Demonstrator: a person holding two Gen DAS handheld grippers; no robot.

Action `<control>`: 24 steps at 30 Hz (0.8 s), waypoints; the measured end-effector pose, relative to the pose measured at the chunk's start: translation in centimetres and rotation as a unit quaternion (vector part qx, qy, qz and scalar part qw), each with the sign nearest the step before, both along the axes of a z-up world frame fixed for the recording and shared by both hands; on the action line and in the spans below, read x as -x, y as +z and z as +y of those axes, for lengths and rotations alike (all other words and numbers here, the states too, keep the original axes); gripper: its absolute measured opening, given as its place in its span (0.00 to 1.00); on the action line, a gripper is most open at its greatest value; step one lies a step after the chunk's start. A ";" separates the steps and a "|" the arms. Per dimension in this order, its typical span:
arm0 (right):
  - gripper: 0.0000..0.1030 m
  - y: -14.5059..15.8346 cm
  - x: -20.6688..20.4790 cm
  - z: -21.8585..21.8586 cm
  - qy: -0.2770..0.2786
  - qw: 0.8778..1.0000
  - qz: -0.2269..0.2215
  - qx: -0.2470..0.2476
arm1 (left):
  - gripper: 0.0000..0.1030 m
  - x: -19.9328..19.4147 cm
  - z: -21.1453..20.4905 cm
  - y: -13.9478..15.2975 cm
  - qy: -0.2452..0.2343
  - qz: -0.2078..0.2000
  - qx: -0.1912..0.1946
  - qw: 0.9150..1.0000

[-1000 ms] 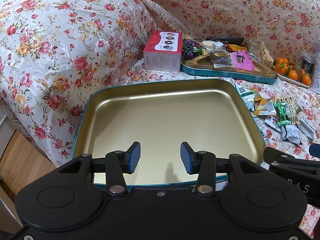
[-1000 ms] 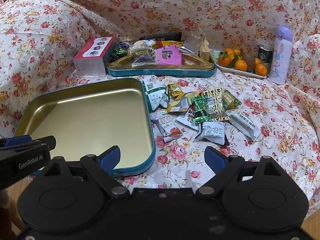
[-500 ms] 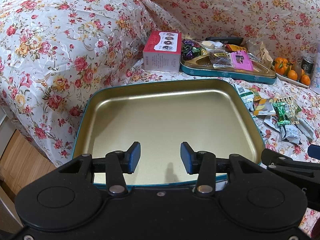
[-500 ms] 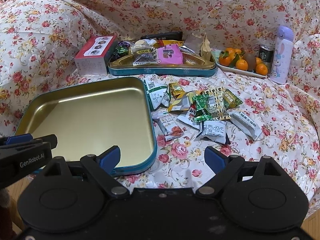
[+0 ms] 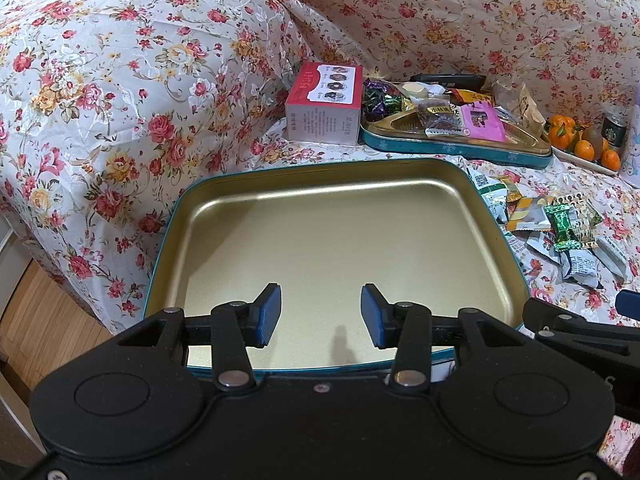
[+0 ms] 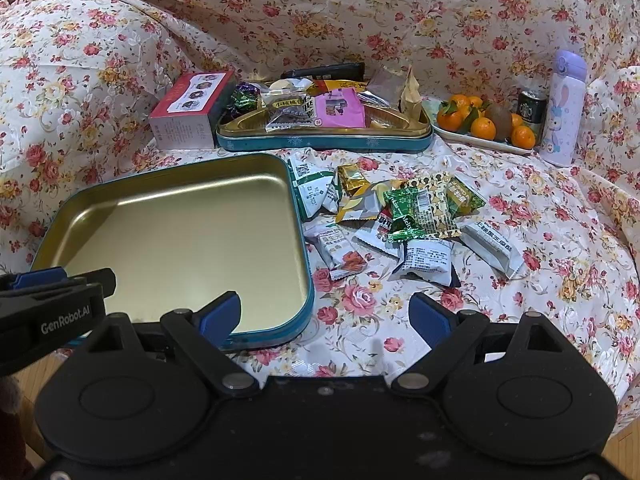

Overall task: Organize snacks
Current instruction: 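Grasp a white sesame-crisp packet with the right tool while the left tool grasps a white packet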

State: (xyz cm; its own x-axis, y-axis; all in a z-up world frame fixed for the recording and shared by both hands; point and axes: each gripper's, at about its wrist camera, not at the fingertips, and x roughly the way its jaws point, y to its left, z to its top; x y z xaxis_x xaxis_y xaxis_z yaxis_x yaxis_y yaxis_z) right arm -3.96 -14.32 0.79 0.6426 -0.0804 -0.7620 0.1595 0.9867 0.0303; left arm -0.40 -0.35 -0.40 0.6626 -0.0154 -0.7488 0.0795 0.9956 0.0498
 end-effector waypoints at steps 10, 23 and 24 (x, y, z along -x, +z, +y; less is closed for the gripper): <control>0.92 0.4 0.4 -2.6 -0.025 0.999 -0.026 0.010 | 0.50 0.2 -0.3 0.3 -0.011 -0.009 0.012 1.000; 0.56 -1.9 3.2 -12.4 -0.105 0.991 -0.071 0.037 | 0.50 1.7 -1.9 -0.4 -0.066 -0.049 0.024 0.996; 0.55 -2.2 3.2 -13.3 -0.107 0.992 -0.069 0.027 | 0.50 1.9 -2.3 -0.4 -0.075 -0.053 0.025 0.995</control>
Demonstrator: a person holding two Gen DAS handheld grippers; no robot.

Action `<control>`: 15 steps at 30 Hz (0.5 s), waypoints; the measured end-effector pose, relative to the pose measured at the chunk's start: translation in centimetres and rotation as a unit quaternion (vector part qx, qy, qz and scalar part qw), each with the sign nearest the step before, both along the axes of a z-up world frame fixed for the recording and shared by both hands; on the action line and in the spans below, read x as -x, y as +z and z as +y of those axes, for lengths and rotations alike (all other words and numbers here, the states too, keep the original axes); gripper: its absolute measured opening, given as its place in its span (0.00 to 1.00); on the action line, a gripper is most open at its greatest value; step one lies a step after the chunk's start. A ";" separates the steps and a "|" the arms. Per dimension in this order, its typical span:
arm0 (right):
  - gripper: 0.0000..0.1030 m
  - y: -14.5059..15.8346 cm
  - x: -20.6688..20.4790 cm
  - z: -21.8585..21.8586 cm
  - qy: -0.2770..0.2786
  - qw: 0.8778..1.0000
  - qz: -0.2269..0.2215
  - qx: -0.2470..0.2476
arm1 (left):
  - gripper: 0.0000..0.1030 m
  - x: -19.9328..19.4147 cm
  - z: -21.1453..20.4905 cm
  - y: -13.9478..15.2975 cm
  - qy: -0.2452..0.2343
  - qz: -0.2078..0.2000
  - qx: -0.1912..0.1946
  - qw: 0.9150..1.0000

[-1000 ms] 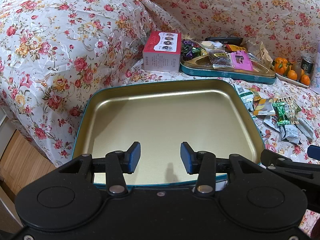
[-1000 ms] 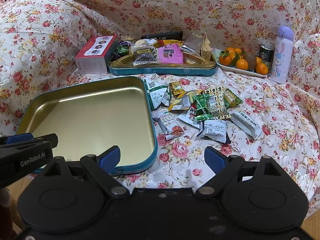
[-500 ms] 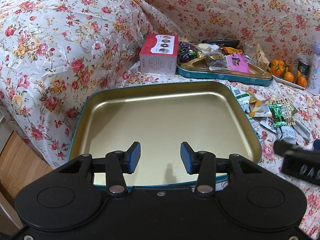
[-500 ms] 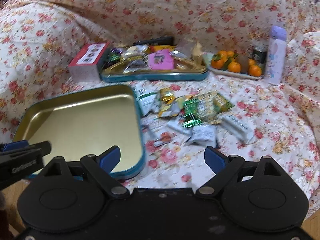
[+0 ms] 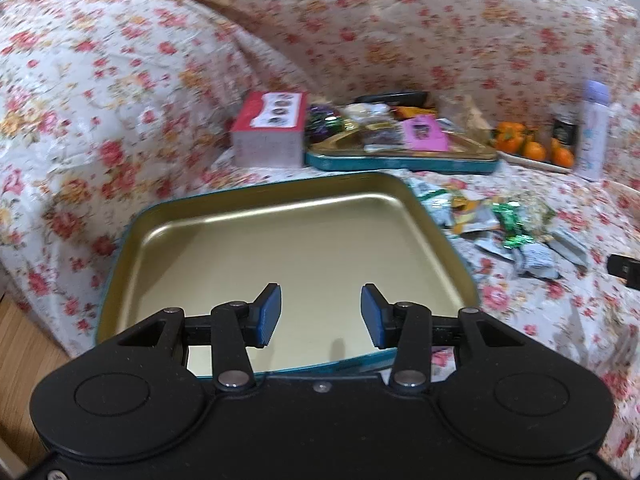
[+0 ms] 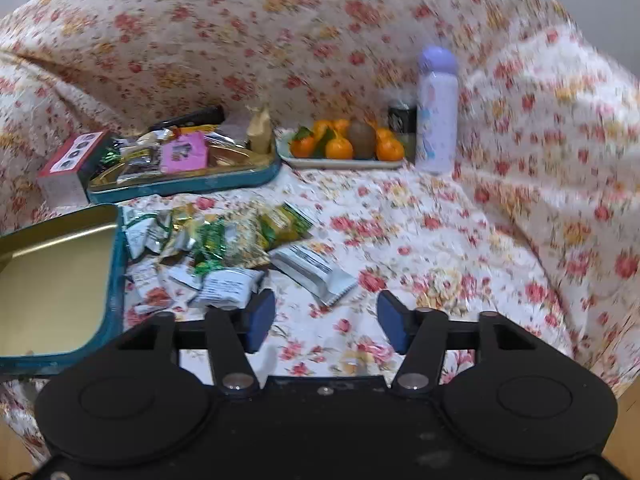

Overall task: Organize snacks
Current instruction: 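Grasp a white sesame-crisp packet with the right tool while the left tool grasps a white packet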

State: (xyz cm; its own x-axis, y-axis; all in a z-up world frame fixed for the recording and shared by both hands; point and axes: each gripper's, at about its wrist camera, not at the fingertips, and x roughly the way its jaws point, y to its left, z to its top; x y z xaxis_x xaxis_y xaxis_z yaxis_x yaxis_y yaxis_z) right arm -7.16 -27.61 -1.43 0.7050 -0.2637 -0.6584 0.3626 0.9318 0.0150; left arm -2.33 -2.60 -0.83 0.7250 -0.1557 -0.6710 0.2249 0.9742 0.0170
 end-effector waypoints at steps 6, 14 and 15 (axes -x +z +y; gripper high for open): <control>0.46 -1.4 -1.1 -1.9 0.015 1.000 0.009 -0.002 | 0.50 1.1 -2.6 -0.2 -0.019 -0.002 -0.006 1.000; 0.46 -2.0 -3.7 -2.7 0.049 0.999 0.004 0.018 | 0.50 1.6 -7.6 0.5 -0.060 -0.019 -0.023 0.998; 0.46 -2.1 -3.9 -2.8 0.052 0.998 0.004 0.017 | 0.50 1.4 -8.1 0.6 -0.062 -0.019 -0.023 0.998</control>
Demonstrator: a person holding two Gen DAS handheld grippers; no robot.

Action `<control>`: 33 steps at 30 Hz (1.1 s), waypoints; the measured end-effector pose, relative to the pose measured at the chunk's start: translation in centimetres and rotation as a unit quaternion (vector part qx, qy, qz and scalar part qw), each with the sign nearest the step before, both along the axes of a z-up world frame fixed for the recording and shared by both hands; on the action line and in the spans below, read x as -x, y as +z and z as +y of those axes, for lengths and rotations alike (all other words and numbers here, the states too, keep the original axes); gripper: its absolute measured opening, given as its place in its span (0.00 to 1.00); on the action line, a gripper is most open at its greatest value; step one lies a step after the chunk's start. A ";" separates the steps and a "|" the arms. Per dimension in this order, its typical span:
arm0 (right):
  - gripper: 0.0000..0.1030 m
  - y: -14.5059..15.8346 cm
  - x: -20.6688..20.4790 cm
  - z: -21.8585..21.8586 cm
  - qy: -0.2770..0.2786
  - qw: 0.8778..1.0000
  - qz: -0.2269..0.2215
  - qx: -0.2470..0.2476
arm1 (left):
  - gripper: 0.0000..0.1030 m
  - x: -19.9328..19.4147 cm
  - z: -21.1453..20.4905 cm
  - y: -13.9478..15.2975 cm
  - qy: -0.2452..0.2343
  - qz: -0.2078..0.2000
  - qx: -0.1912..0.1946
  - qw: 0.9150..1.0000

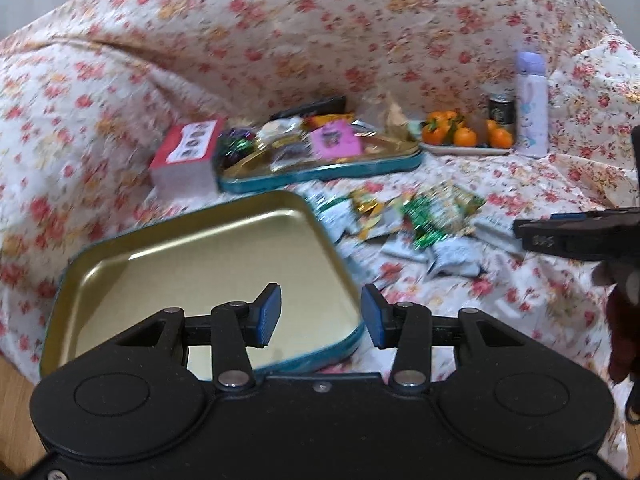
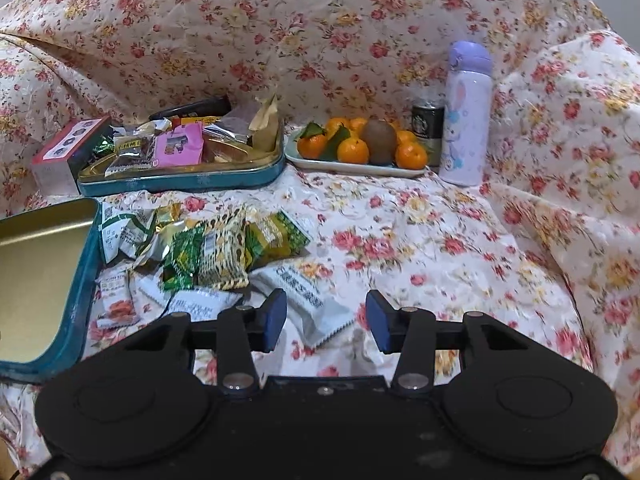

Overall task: Organize snacks
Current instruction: 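Grasp a white sesame-crisp packet with the right tool while the left tool grasps a white packet, then carry both white packets over the gold tray with both tools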

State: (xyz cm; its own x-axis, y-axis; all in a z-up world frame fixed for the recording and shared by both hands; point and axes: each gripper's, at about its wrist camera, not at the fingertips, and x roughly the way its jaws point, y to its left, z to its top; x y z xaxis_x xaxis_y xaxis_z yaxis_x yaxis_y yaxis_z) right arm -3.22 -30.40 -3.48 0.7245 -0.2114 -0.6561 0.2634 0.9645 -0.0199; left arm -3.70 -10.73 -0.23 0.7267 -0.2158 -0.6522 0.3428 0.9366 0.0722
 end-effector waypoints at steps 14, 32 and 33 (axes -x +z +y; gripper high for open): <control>0.47 -2.3 -3.2 -0.4 0.065 0.998 0.016 0.019 | 0.50 -2.4 -4.6 -1.3 -0.008 0.048 0.001 0.999; 0.21 -4.4 -1.7 -4.3 0.009 1.000 -0.010 -0.007 | 0.50 -4.3 -10.6 -2.7 -0.061 0.085 0.003 0.995; 0.21 -4.5 -1.5 -4.6 0.007 1.000 -0.013 -0.011 | 0.50 -4.5 -10.9 -2.8 -0.062 0.086 0.004 0.994</control>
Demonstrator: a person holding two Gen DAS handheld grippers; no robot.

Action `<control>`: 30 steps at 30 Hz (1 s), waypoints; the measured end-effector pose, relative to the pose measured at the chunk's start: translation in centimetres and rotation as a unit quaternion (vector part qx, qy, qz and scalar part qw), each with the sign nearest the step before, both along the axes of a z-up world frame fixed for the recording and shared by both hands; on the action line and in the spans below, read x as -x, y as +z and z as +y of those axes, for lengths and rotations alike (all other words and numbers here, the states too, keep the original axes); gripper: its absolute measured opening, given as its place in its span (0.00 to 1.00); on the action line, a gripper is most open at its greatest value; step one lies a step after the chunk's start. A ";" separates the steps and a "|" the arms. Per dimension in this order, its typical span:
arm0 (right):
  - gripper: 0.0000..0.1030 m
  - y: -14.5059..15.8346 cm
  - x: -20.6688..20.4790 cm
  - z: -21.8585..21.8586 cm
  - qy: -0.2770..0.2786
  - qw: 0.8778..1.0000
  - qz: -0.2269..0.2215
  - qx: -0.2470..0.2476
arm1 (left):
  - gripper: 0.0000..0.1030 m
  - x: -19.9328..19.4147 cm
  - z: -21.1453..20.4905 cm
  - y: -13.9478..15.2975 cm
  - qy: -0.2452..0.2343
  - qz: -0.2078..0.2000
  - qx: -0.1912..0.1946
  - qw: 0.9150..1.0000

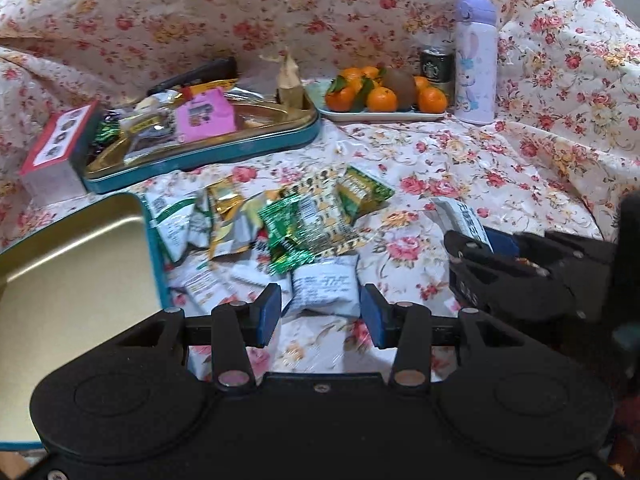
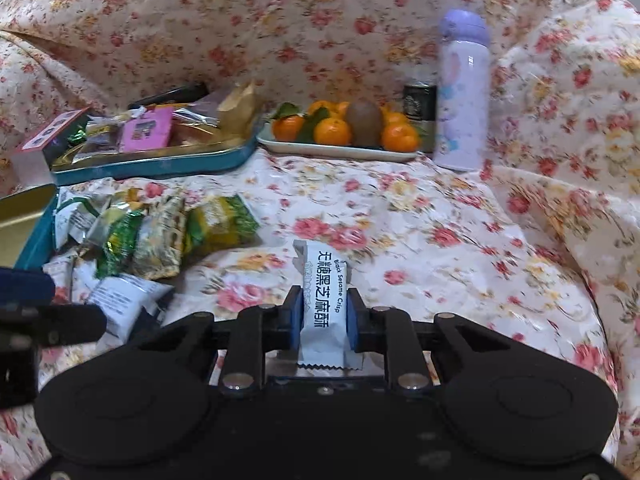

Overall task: Organize snacks
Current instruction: 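Carry both white packets over the gold tray with both tools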

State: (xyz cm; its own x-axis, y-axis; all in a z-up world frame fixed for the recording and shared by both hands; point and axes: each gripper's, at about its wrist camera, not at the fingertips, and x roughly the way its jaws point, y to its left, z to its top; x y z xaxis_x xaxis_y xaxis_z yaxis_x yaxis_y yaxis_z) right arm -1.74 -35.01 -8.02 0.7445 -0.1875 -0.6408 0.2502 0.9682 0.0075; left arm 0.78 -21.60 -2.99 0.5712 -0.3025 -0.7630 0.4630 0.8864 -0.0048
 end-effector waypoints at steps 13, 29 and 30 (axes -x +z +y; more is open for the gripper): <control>0.21 -0.6 1.6 -0.7 -0.015 0.999 -0.031 -0.020 | 0.50 -1.8 -2.1 -1.4 0.002 0.010 -0.032 0.999; 0.22 -0.6 1.7 -0.8 -0.025 0.999 -0.032 -0.028 | 0.52 -0.8 -1.3 -1.4 0.001 0.008 -0.028 1.000; 0.22 -0.5 1.7 -0.8 -0.027 0.999 -0.031 -0.030 | 0.53 -0.8 -1.2 -1.4 0.001 0.008 -0.029 1.000</control>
